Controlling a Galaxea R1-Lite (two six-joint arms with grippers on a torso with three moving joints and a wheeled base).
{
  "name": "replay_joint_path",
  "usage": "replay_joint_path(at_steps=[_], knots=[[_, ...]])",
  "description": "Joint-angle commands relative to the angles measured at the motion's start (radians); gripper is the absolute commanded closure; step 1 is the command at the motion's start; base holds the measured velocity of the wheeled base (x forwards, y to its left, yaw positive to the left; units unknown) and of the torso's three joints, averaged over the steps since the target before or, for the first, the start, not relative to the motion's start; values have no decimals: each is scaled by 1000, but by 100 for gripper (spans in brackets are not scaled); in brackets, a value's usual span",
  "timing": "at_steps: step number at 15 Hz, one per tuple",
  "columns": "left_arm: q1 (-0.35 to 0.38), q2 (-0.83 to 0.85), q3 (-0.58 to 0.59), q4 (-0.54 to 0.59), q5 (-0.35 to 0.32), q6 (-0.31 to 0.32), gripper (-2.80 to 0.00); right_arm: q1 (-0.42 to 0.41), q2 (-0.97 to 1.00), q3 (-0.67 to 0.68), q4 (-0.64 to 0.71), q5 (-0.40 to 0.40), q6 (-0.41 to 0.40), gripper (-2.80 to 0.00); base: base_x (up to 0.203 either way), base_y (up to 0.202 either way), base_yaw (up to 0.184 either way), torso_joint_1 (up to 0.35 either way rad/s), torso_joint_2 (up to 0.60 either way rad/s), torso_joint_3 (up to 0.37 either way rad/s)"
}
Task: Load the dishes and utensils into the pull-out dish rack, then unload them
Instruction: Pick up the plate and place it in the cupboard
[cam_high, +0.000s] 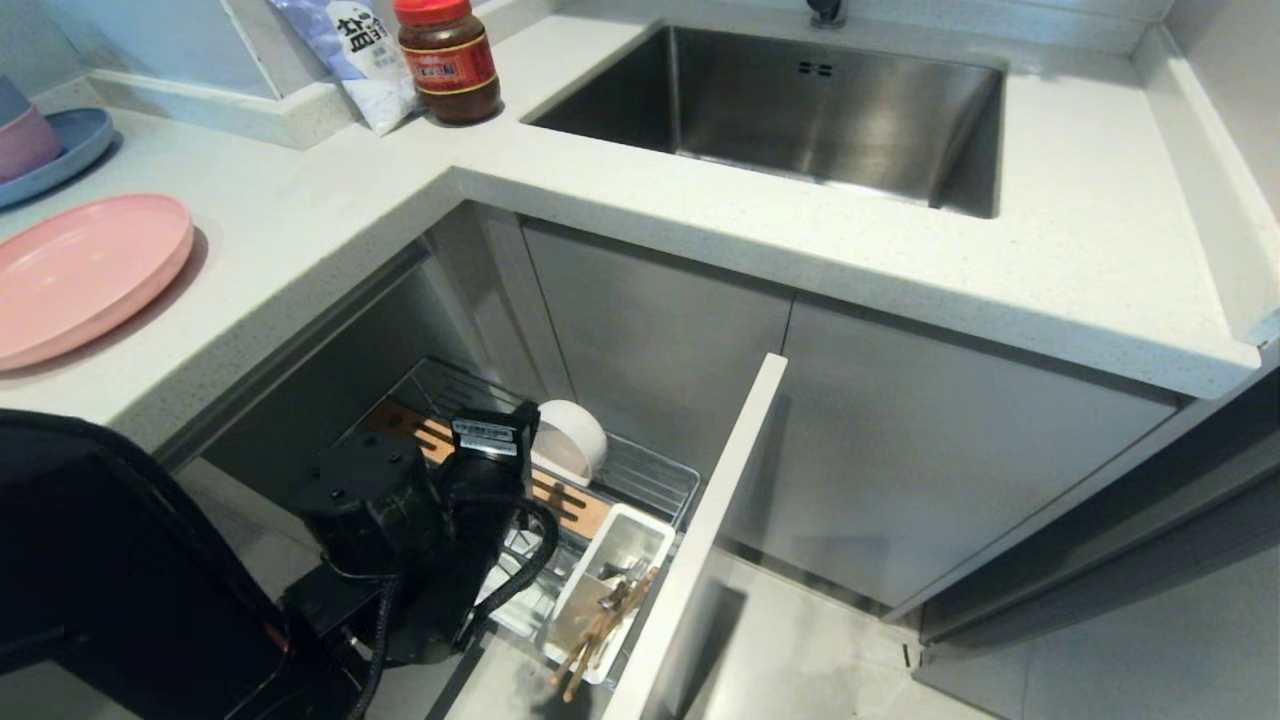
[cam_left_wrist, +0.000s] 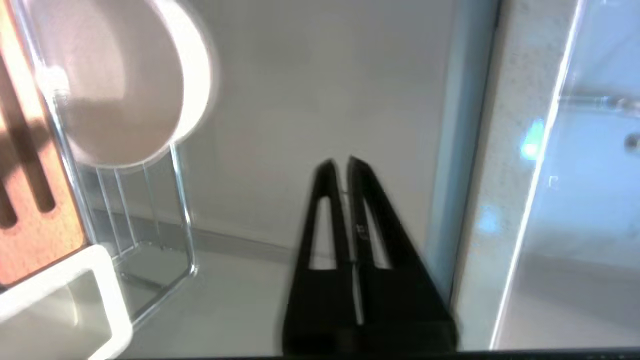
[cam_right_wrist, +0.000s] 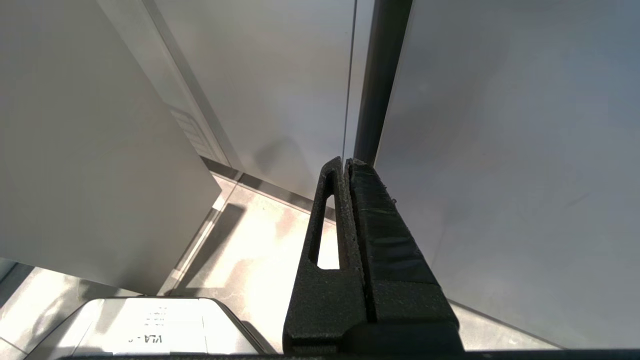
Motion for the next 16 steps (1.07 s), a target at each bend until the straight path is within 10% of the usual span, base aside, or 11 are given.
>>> replay_joint_path(at_steps=[1, 16], knots=[[2, -28, -3, -8, 2, 23, 0, 0, -4, 2, 0, 0, 0, 0, 0, 0, 0, 0, 0, 0], [-34, -317, 93, -8, -184, 166, 0, 0, -4, 2, 0, 0, 0, 0, 0, 0, 0, 0, 0, 0]])
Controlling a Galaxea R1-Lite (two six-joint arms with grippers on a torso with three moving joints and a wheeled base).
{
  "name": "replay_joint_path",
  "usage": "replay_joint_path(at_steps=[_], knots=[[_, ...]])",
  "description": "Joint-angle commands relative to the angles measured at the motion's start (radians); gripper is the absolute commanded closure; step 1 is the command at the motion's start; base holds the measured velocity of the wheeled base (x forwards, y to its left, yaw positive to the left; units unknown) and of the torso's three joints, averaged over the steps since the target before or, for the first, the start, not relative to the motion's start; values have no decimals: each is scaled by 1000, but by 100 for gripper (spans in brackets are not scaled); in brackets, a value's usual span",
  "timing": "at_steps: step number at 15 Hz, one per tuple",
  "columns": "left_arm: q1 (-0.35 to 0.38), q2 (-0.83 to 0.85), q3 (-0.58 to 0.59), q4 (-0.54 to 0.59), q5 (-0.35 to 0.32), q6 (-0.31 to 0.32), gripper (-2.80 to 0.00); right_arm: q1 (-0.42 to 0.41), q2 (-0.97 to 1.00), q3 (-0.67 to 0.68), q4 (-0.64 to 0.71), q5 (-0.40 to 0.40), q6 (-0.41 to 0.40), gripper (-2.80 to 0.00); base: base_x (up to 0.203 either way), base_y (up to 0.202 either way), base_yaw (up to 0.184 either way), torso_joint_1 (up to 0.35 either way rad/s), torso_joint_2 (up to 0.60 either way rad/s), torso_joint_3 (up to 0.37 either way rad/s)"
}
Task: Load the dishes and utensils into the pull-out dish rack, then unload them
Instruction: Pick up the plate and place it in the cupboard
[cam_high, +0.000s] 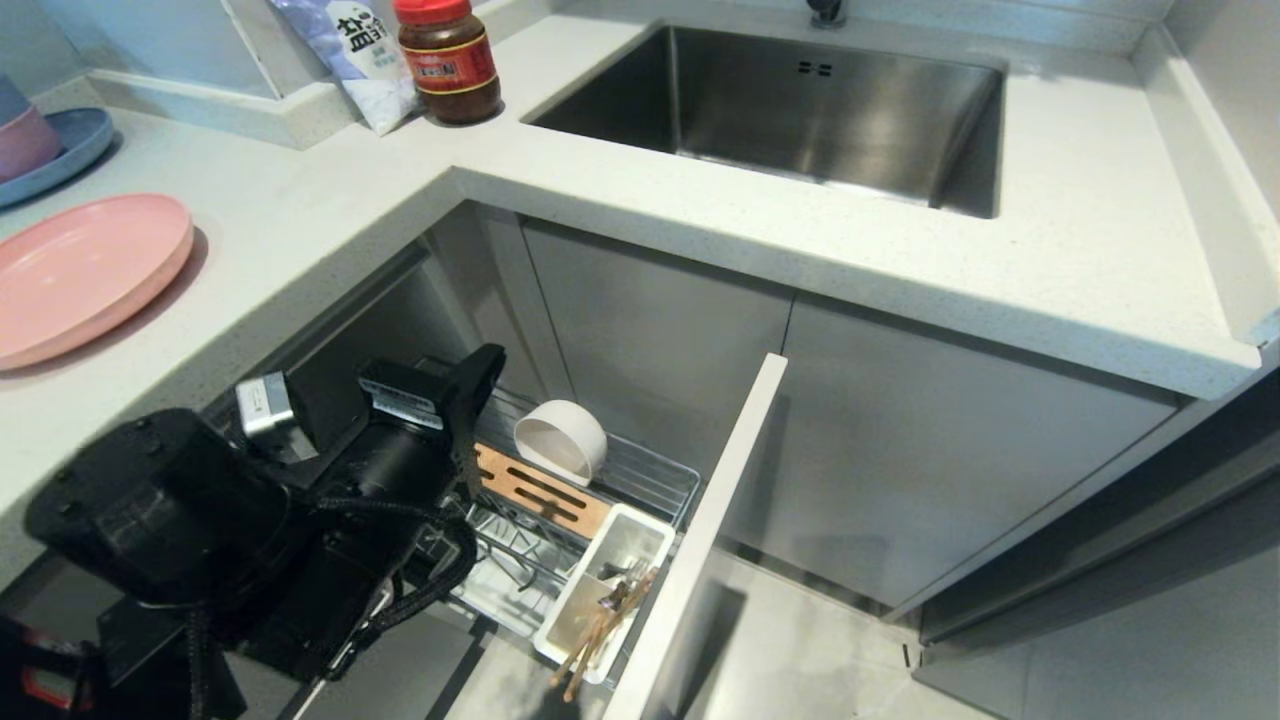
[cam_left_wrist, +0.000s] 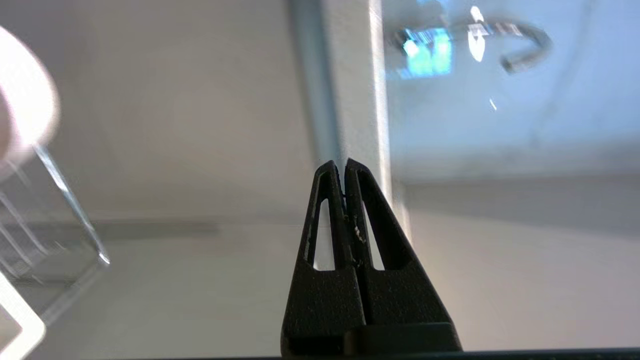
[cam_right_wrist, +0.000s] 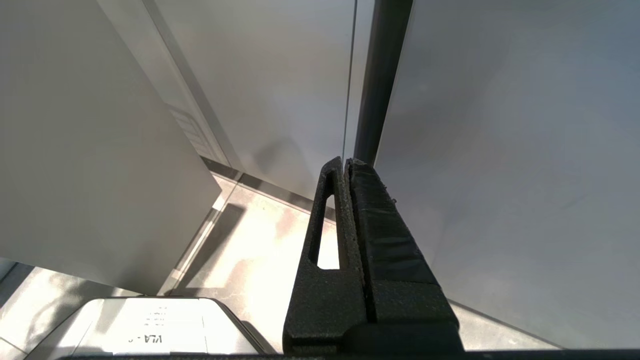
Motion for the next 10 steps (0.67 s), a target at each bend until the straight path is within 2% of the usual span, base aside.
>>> replay_joint_path(at_steps=[1, 3, 6, 8, 10], knots=[[-16, -82, 34, -9, -41, 2, 0, 0, -4, 2, 0, -1, 0, 0, 0, 0, 0, 0, 0, 0], [-21, -152, 57, -9, -87, 18, 0, 0, -4, 2, 0, 0, 0, 0, 0, 0, 0, 0, 0, 0], [-20, -318, 93, -6, -207, 23, 0, 0, -4, 2, 0, -1, 0, 0, 0, 0, 0, 0, 0, 0], [-15, -438, 97, 70, -273, 24, 0, 0, -4, 2, 0, 0, 0, 0, 0, 0, 0, 0, 0, 0], [7, -566, 91, 183, -373, 25, 0, 0, -4, 2, 0, 0, 0, 0, 0, 0, 0, 0, 0, 0]])
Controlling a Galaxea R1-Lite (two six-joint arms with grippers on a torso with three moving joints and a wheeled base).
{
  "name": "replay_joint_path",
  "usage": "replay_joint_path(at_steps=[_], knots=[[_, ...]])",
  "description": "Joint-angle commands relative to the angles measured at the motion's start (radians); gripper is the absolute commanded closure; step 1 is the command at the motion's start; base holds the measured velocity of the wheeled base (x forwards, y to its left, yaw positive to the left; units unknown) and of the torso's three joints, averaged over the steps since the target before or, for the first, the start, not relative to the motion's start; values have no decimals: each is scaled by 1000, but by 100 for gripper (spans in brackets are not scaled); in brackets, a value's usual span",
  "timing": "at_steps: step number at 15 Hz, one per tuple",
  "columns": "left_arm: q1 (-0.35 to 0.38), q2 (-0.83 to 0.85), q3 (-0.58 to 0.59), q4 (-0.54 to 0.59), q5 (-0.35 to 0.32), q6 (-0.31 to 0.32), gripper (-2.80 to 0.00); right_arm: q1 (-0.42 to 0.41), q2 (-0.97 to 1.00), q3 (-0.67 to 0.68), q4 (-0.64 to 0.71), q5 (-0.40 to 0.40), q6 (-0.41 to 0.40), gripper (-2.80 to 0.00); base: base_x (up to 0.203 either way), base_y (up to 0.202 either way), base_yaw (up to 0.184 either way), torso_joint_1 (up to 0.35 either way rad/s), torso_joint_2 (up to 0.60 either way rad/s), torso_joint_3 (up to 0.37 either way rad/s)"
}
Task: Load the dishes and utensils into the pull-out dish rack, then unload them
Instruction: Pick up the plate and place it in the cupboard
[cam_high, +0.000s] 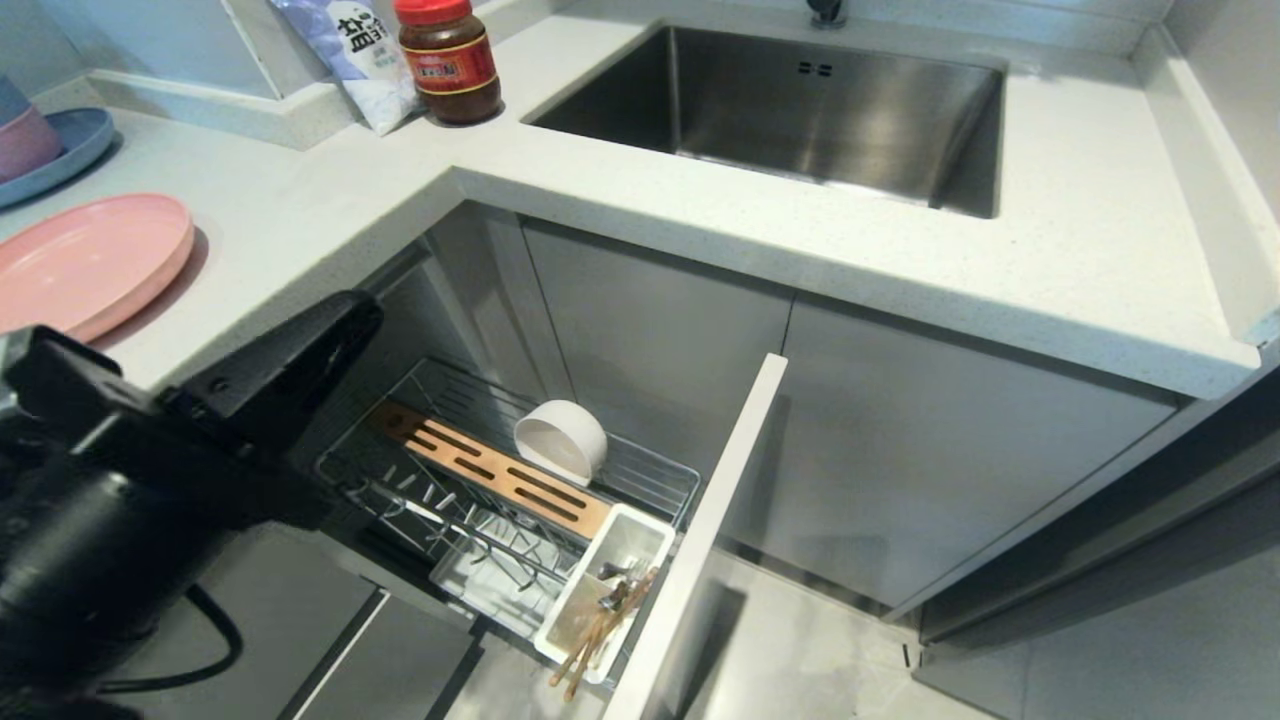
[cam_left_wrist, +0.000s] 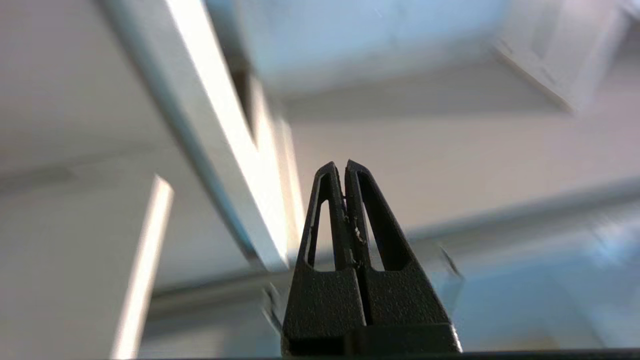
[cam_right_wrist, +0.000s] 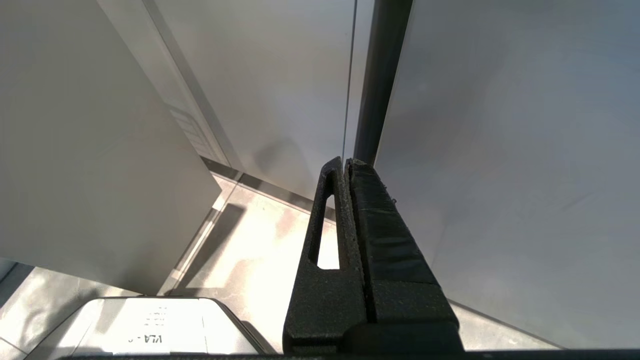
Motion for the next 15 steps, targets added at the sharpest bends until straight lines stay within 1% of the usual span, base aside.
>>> replay_joint_path(at_steps=[1, 2, 3, 4, 5, 7, 9, 10, 11, 13, 14, 15], knots=[[32, -196, -11, 110, -93, 2, 0, 0, -4, 2, 0, 0, 0, 0, 0, 0, 0, 0, 0, 0], [85, -226, -26, 161, -130, 28, 0, 0, -4, 2, 0, 0, 0, 0, 0, 0, 0, 0, 0, 0], [129, -244, -54, 212, -164, 76, 0, 0, -4, 2, 0, -1, 0, 0, 0, 0, 0, 0, 0, 0], [165, -252, -76, 249, -179, 141, 0, 0, -4, 2, 0, -1, 0, 0, 0, 0, 0, 0, 0, 0], [192, -258, -101, 286, -196, 241, 0, 0, -4, 2, 0, 0, 0, 0, 0, 0, 0, 0, 0, 0], [237, -258, -185, 353, -232, 471, 0, 0, -4, 2, 0, 0, 0, 0, 0, 0, 0, 0, 0, 0], [249, -253, -311, 463, -242, 686, 0, 0, -4, 2, 0, 0, 0, 0, 0, 0, 0, 0, 0, 0], [250, -251, -371, 527, -245, 769, 0, 0, -4, 2, 0, 0, 0, 0, 0, 0, 0, 0, 0, 0], [254, -248, -432, 587, -241, 824, 0, 0, -4, 2, 0, -1, 0, 0, 0, 0, 0, 0, 0, 0], [275, -237, -561, 717, -228, 864, 0, 0, -4, 2, 0, -1, 0, 0, 0, 0, 0, 0, 0, 0], [287, -233, -647, 810, -215, 918, 0, 0, -4, 2, 0, -1, 0, 0, 0, 0, 0, 0, 0, 0], [316, -227, -701, 906, -174, 982, 0, 0, -4, 2, 0, 0, 0, 0, 0, 0, 0, 0, 0, 0]])
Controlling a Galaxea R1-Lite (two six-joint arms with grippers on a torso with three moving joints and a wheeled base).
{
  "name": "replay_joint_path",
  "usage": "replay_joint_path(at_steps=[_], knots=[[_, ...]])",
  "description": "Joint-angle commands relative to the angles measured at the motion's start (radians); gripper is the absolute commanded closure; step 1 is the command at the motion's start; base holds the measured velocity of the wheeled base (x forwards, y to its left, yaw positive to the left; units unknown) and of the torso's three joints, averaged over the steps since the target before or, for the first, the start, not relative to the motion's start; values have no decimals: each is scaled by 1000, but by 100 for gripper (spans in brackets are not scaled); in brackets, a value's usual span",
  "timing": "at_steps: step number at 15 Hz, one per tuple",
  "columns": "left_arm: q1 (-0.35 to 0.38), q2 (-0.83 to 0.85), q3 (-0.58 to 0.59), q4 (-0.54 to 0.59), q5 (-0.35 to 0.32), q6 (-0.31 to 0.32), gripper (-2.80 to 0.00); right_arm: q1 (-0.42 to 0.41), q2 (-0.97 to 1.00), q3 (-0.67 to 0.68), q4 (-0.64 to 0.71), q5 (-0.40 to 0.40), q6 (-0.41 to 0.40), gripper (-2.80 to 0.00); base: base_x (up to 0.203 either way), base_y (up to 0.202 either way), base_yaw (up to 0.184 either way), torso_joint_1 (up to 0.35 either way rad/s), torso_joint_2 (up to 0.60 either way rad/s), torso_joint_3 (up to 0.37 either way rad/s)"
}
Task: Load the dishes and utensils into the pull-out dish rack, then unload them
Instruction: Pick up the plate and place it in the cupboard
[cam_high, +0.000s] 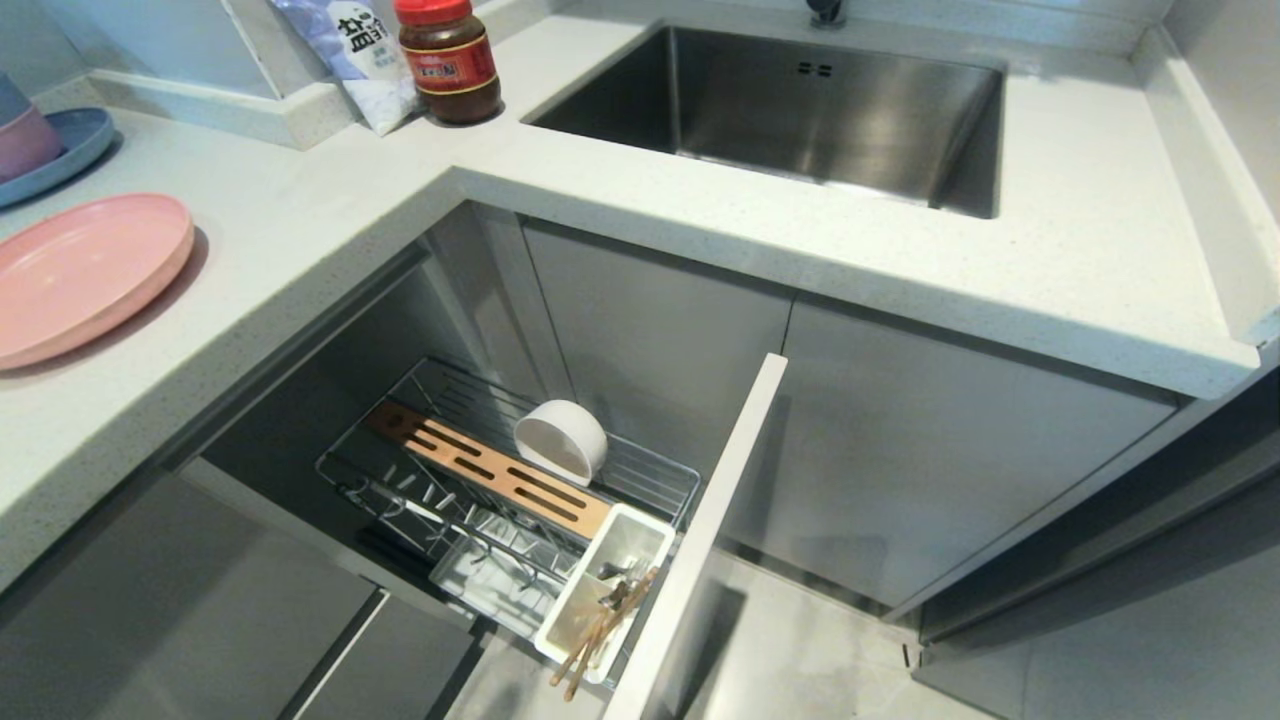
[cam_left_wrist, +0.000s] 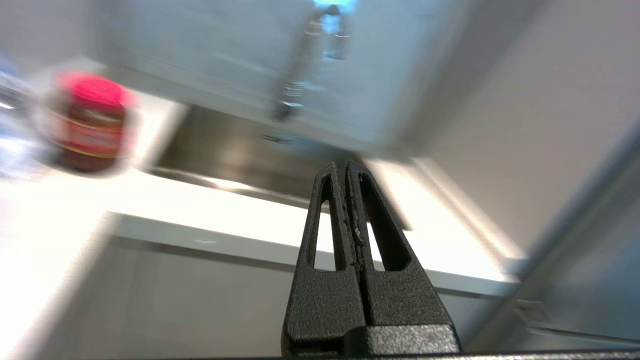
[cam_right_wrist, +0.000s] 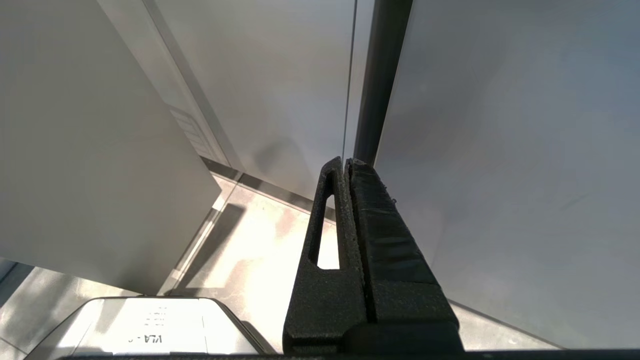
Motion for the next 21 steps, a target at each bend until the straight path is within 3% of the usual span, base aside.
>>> replay_joint_path(at_steps=[1, 4, 6, 10, 12, 15, 19, 21], knots=[[69, 27, -106, 149, 96, 85, 0, 0, -4, 2, 0, 0, 0, 0, 0, 0, 0, 0, 0, 0], [183, 74, -142, 214, 134, 270, 0, 0, -4, 2, 0, -1, 0, 0, 0, 0, 0, 0, 0, 0], [294, 108, -176, 283, 217, 316, 0, 0, -4, 2, 0, -1, 0, 0, 0, 0, 0, 0, 0, 0], [412, 145, -285, 534, 259, 328, 0, 0, -4, 2, 0, -1, 0, 0, 0, 0, 0, 0, 0, 0], [481, 169, -328, 587, 260, 323, 0, 0, -4, 2, 0, 0, 0, 0, 0, 0, 0, 0, 0, 0], [484, 225, -359, 604, 277, 279, 0, 0, -4, 2, 0, 0, 0, 0, 0, 0, 0, 0, 0, 0], [482, 280, -491, 839, 297, 225, 0, 0, -4, 2, 0, -1, 0, 0, 0, 0, 0, 0, 0, 0], [476, 297, -511, 892, 299, 205, 0, 0, -4, 2, 0, 0, 0, 0, 0, 0, 0, 0, 0, 0]])
